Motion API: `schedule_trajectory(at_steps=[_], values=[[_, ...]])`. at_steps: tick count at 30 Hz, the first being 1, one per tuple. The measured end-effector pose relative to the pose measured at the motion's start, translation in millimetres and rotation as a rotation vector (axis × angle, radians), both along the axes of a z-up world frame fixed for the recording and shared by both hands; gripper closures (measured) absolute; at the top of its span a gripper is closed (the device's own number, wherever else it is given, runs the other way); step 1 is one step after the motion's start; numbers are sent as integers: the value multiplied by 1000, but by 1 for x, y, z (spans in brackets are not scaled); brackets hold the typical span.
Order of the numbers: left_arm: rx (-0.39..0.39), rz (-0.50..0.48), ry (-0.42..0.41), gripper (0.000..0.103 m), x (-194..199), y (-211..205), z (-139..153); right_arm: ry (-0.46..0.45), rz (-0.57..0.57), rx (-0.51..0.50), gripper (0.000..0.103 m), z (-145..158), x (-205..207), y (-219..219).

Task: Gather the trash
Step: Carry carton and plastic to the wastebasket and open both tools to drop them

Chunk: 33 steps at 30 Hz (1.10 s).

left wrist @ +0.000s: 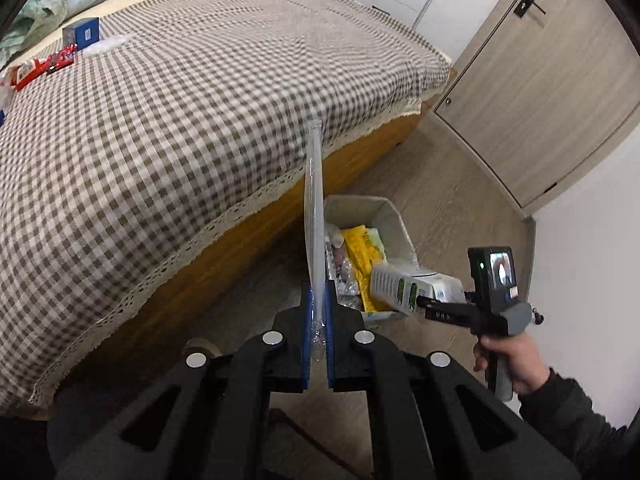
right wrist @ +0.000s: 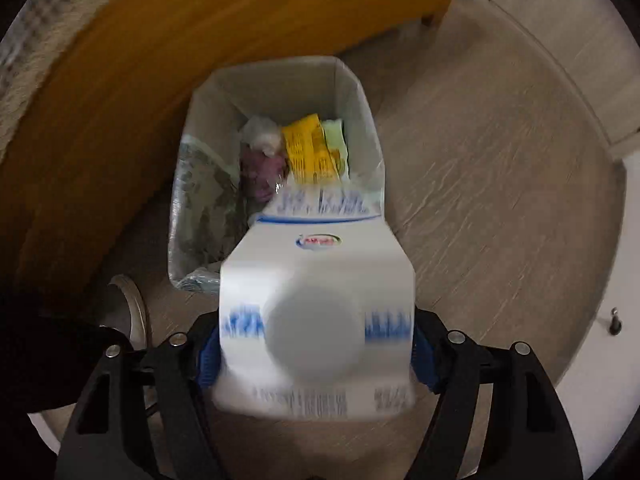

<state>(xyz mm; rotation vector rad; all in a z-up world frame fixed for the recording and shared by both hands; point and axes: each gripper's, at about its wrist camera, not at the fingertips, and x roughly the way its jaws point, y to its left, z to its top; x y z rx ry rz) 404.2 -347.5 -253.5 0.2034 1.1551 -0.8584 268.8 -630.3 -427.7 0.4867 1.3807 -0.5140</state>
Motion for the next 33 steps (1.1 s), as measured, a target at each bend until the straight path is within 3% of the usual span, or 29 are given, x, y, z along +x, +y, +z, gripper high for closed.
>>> schedule_trajectory(at_steps=[8,17,23,26,33], values=[[34,2,26,100,3,-8,-26,20,-47,56,33,-3,15,-19],[59,-12,33,100,1,-21,-37,203,-42,145,33,-81,55,-28],[79,-59,41,100,1,-43,-49,162,1,90,31,-50,51,-25],[88,-102,95,100,0,-63,-63,67,-22,82,31,-17,32,-27],[208,-186,261,100,-3,-122,-118,-145,-140,50,31,44,-15,-43]])
